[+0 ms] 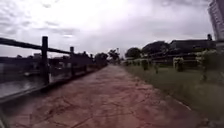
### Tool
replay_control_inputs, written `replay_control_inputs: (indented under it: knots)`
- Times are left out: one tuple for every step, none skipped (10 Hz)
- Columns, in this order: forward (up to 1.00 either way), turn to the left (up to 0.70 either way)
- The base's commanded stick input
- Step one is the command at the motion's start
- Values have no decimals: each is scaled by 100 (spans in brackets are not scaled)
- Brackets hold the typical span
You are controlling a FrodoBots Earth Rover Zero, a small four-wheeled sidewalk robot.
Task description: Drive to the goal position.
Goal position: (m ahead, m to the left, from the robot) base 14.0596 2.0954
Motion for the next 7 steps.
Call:
replay_control_inputs:
  knots:
    - [100, 0]
    - [100, 0]
    - [100, 0]
    - [100, 0]
    - [100, 0]
    - [100, 0]
    - [100, 0]
